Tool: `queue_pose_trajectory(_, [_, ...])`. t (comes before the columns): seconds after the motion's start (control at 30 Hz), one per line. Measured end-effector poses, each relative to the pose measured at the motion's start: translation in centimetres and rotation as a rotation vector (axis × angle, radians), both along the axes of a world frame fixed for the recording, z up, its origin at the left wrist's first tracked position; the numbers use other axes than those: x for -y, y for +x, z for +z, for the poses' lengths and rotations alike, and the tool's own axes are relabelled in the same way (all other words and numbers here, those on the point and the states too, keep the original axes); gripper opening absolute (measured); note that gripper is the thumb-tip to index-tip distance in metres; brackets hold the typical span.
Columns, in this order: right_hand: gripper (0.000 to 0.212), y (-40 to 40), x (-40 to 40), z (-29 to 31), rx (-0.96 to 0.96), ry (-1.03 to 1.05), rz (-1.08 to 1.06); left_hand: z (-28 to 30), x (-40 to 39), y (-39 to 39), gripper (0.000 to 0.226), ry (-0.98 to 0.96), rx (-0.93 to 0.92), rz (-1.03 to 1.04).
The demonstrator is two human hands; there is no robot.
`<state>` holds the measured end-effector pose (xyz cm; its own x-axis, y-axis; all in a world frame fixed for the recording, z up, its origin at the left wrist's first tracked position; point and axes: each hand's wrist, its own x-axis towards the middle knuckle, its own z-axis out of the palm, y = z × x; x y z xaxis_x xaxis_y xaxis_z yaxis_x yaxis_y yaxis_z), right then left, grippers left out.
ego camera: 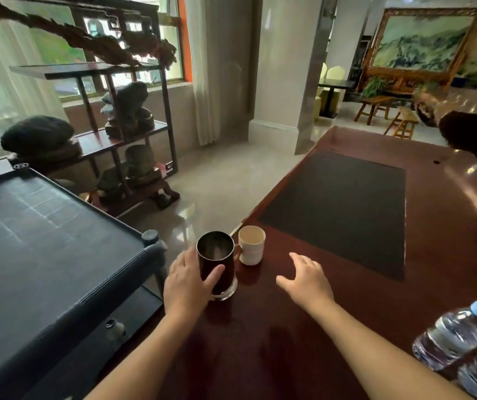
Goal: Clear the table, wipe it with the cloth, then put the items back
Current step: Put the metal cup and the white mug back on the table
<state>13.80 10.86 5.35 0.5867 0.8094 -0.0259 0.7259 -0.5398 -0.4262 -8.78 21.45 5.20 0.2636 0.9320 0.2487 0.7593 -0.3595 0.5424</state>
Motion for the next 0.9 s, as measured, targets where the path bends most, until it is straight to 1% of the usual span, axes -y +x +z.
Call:
queue_pose_trajectory(0.07, [0.082, 0.5, -2.2, -1.1, -0.137, 0.006, -0.048, -1.4, -1.2, 0.2, 0.092, -0.125, 0.131, 0.029])
queue_pose_trajectory(0.2, [0.098, 1.8, -6.1, -4.0, -0.312, 0.028, -0.092, -4.2, -3.3, 0.9, 0.115, -0.328, 0.355, 0.014])
queue_pose_trajectory(0.3, [0.112, 2.7, -8.8, -6.1, -0.518, 0.115, -0.135, -6.4, -5.0, 1.4, 0.125, -0.432, 0.453, -0.036])
queue_pose_trajectory(0.4, [0.124, 3.8, -11.2, -7.9, -0.631, 0.153, -0.128, -8.7, -6.8, 2.0, 0.129, -0.557, 0.533, -0.109])
queue_pose_trajectory(0.53, [0.129, 4.6, -13.5, -10.2, -0.707, 0.203, -0.093, -10.8, -8.4, 2.7, 0.127, -0.559, 0.637, -0.130])
queue_pose_trajectory(0.6, [0.130, 4.5, -14.5, -11.0, -0.780, 0.253, -0.075, -11.4, -8.7, 3.0, 0.126, -0.554, 0.718, -0.163])
queue_pose_trajectory(0.7, [0.133, 4.2, -15.4, -11.9, -0.849, 0.322, -0.040, -11.5, -8.6, 3.5, 0.113, -0.506, 0.757, -0.208])
queue_pose_trajectory(0.8, [0.126, 4.2, -16.2, -12.6, -0.835, 0.370, -0.016, -11.0, -8.5, 4.2, 0.105, -0.468, 0.786, -0.212])
queue_pose_trajectory(0.9, [0.108, 4.1, -16.8, -13.1, -0.790, 0.420, -0.037, -10.7, -8.3, 4.5, 0.099, -0.421, 0.801, -0.217])
